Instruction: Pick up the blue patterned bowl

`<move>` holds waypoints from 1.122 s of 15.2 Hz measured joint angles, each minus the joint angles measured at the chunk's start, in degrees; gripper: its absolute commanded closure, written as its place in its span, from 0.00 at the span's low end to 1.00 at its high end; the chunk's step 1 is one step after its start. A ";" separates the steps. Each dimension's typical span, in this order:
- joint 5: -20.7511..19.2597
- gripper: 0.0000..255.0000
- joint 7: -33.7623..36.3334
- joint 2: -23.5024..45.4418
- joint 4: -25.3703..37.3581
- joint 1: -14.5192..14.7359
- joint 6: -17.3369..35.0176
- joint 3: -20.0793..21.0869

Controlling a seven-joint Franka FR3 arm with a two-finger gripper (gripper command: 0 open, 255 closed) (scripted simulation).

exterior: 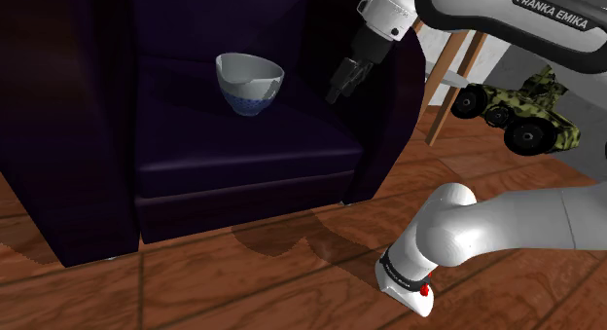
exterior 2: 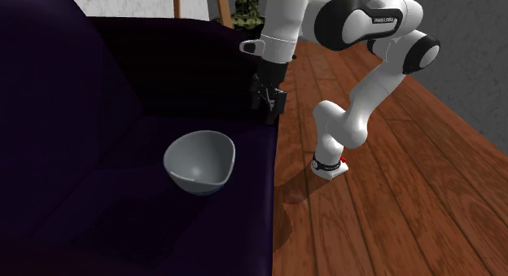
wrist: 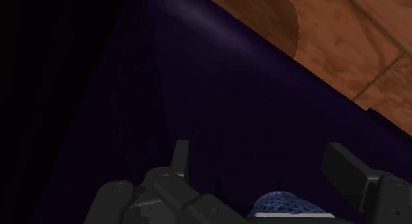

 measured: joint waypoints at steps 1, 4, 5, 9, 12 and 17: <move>0.00 0.00 0.00 0.00 0.00 0.00 0.00 0.00; 0.97 0.00 1.28 5.54 4.46 -0.19 0.05 0.25; 1.36 0.00 1.76 7.89 6.63 -0.28 -0.27 0.25; 2.94 0.00 3.91 18.61 16.28 -0.59 -1.17 0.33; 4.12 0.00 5.62 26.50 24.41 -0.77 -2.89 0.28; 5.67 0.00 7.90 38.14 37.40 -0.99 -6.18 0.05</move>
